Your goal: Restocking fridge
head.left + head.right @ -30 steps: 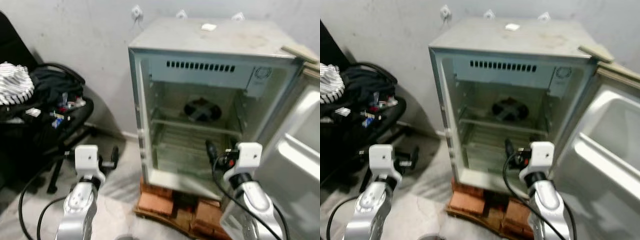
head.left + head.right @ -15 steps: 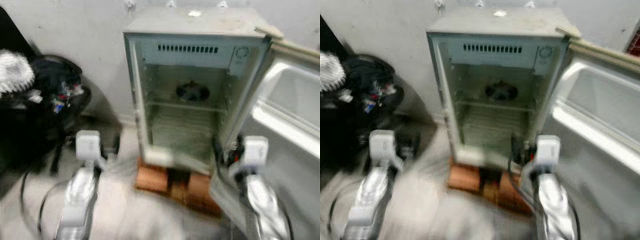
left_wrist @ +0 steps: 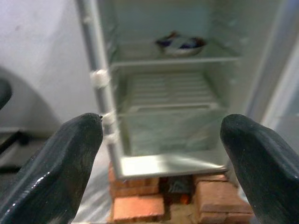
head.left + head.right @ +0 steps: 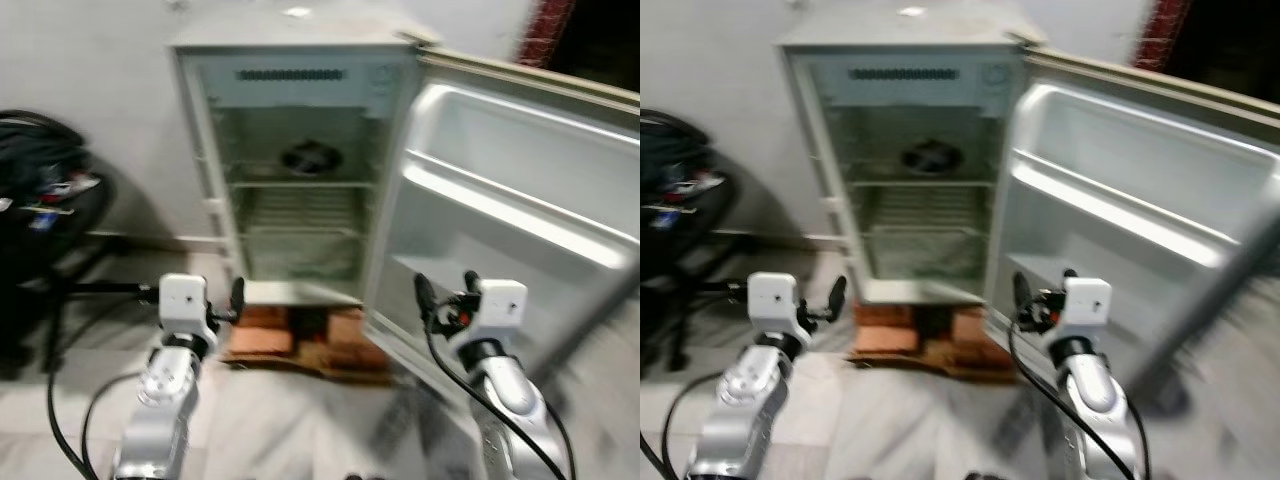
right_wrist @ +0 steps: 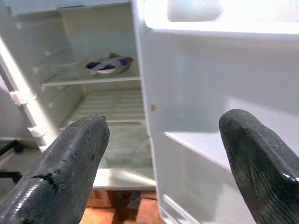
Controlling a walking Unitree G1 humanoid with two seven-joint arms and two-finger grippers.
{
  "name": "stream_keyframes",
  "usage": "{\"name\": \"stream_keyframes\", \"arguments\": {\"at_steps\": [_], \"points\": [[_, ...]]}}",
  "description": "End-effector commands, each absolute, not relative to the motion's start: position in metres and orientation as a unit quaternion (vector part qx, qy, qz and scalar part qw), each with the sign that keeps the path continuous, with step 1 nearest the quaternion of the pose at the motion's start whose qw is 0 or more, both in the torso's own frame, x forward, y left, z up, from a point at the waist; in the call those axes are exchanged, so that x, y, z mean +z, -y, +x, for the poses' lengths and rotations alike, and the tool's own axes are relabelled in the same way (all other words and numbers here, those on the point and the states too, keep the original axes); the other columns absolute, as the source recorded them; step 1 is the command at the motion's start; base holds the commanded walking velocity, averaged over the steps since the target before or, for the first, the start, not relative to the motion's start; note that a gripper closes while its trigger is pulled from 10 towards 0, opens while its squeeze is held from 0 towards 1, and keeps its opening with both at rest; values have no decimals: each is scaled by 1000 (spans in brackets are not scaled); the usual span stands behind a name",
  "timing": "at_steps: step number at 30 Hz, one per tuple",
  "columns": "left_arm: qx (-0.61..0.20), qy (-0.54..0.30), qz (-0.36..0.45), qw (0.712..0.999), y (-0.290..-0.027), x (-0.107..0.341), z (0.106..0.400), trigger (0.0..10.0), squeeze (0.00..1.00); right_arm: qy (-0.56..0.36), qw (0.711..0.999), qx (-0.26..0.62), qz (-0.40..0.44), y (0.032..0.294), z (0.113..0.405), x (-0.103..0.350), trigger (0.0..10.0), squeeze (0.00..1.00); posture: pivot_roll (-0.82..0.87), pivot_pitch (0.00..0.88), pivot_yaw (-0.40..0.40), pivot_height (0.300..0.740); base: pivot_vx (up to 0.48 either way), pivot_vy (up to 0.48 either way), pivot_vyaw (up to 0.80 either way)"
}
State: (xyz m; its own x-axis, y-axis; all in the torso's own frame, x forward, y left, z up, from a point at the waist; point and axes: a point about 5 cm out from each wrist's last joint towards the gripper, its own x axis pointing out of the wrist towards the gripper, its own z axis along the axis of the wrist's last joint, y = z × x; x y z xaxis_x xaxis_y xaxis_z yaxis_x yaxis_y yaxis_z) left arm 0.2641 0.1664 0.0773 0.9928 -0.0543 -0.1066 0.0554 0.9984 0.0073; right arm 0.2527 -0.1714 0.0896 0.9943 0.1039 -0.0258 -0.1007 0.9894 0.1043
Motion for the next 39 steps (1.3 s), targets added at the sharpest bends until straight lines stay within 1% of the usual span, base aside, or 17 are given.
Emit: {"name": "stream_keyframes", "arguments": {"at_steps": [1,6,11,30,39], "points": [[-24,-53,9,998,-168,76,264,10000,0,-11,997,52,50,171,255,93,10000,0,-2,0,24,740,0,0,-800],[-18,-52,17,998,-170,74,265,10000,0,-9,997,54,49,171,257,93,10000,0,-1,0,20,740,0,0,-109],[-24,-54,20,998,-168,70,262,10000,0,-9,997,55,49,171,258,93,10000,0,-2,0,19,740,0,-53,0],[-28,-57,28,998,-166,65,262,10000,0,-7,997,66,39,170,262,93,10000,0,-6,0,18,740,0,-480,0],[-24,-59,34,997,-169,62,260,10000,0,1,997,78,25,170,264,95,10000,0,0,0,17,740,0,0,50]]}}
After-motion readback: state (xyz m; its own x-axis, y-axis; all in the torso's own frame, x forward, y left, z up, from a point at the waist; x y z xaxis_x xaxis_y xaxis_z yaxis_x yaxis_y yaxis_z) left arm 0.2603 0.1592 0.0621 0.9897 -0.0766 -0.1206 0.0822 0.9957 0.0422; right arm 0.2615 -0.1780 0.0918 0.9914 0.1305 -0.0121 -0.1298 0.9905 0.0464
